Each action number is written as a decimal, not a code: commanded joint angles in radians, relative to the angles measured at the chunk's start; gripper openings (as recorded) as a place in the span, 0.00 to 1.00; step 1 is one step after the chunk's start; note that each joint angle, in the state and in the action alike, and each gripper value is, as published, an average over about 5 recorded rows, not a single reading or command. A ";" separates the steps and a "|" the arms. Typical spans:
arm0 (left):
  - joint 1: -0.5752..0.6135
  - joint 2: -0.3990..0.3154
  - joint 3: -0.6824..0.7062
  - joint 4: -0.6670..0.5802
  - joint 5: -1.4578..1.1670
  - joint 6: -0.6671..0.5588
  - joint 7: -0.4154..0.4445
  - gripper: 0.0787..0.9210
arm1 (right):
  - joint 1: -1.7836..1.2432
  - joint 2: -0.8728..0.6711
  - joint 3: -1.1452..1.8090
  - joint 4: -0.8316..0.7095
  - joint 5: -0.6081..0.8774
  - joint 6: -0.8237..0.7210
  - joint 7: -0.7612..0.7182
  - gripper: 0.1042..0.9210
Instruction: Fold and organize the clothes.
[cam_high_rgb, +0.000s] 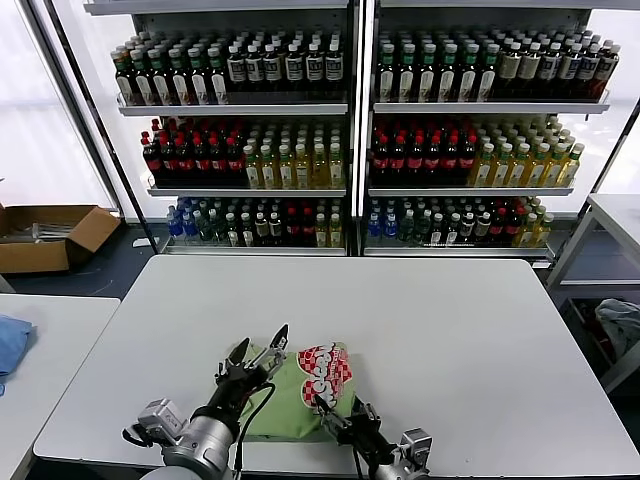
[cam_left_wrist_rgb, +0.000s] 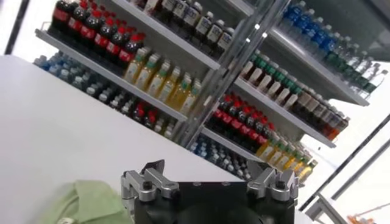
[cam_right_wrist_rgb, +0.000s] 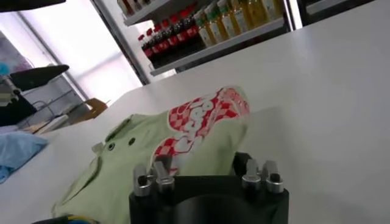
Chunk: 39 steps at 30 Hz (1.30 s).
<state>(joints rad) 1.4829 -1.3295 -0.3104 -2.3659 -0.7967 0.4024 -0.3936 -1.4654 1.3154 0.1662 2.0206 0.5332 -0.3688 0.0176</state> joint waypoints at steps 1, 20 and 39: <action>0.054 -0.017 -0.039 -0.021 0.032 -0.004 0.008 0.88 | -0.004 -0.015 -0.009 0.015 -0.005 0.001 -0.014 0.57; 0.062 -0.041 -0.024 -0.008 0.052 -0.003 0.006 0.88 | -0.107 -0.260 0.386 0.045 0.035 -0.088 -0.163 0.06; 0.070 -0.062 -0.012 -0.007 0.081 0.001 0.010 0.88 | -0.232 -0.196 0.519 0.218 -0.031 0.008 -0.055 0.38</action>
<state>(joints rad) 1.5482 -1.3919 -0.3199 -2.3672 -0.7240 0.4007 -0.3827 -1.6474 1.1068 0.6066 2.1500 0.5291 -0.4001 -0.0959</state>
